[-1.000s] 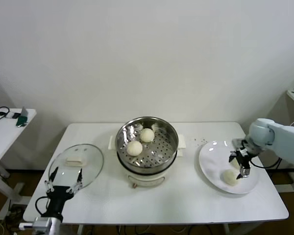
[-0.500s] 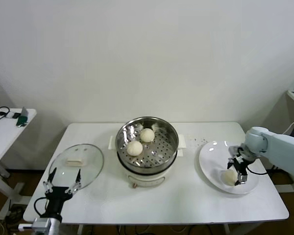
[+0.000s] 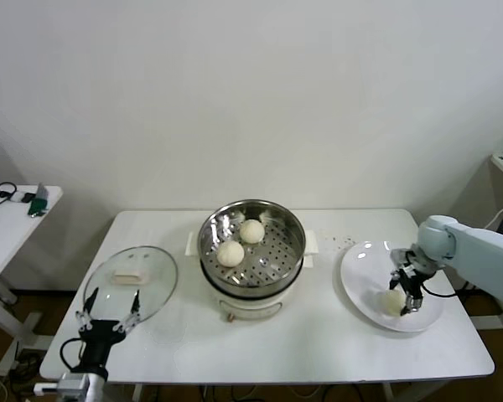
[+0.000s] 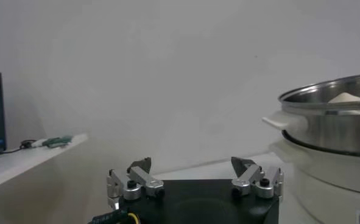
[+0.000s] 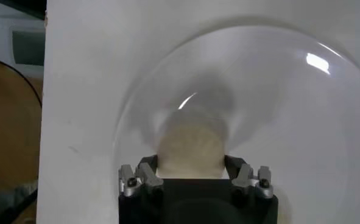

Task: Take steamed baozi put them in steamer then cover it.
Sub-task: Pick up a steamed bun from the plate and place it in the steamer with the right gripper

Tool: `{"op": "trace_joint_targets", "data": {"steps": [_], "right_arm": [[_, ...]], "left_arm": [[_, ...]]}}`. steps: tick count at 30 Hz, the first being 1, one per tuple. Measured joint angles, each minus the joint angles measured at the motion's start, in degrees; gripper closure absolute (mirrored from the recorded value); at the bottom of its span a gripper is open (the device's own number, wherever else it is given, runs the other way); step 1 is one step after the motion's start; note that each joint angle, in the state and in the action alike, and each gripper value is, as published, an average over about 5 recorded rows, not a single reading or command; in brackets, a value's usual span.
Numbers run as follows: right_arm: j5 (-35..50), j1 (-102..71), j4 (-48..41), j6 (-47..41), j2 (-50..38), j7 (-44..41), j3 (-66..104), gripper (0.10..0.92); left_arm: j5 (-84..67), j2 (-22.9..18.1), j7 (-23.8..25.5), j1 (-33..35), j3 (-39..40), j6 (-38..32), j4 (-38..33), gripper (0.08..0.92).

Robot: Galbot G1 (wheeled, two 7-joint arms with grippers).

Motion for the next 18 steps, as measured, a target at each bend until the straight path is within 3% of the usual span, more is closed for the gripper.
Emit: {"op": "trace_joint_targets", "data": {"steps": [18], "right_arm": [[2.4, 10.4, 1.8, 4.0, 2.1, -1.3, -6.5, 0.337]], "left_arm": [[-0.2, 0.0, 0.1, -0.1, 0.6, 0.1, 0.2, 0.177]]}}
